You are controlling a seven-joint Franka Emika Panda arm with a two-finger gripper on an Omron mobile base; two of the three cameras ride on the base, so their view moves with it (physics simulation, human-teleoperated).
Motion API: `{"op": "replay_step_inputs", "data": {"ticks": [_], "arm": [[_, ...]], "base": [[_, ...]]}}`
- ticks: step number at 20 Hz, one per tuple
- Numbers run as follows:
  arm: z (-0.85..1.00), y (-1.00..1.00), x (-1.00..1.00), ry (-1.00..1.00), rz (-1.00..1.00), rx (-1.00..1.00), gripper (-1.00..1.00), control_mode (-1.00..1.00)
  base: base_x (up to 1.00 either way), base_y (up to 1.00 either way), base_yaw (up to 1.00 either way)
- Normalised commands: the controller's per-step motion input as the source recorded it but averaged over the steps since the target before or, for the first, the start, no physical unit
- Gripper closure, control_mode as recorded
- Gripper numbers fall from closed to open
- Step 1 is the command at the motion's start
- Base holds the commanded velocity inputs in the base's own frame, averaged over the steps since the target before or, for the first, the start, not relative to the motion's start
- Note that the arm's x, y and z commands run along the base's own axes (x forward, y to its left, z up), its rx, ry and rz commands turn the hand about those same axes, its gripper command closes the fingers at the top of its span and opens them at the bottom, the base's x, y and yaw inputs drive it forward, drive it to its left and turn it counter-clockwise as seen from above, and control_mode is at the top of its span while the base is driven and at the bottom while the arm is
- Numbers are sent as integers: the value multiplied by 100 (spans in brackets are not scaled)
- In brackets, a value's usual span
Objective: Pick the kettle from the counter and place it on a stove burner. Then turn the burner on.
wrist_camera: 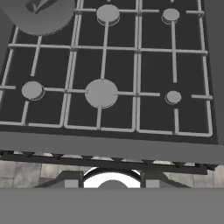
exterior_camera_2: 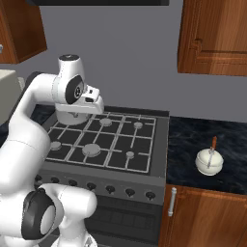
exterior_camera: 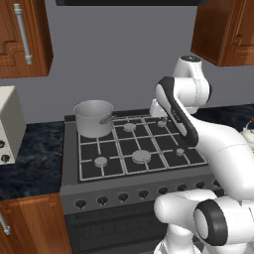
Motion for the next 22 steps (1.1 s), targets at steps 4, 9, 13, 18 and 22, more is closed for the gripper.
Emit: {"op": "replay_step_inputs", "data": {"ticks": [4,9,13,18,22], "arm": [[0,0,0,-1,0,0,-100,-100],[0,0,-2,0,0,0,-100,-100],[-2,-26,-17,0,-1,0,-100,-100],[-8,-60,-35,0,-3,0,-100,-100],[-11,-73,-39,0,-4,0,-100,-100]], "base": [[0,0,0],[0,0,0],[0,0,0],[0,0,0],[0,0,0]]}}
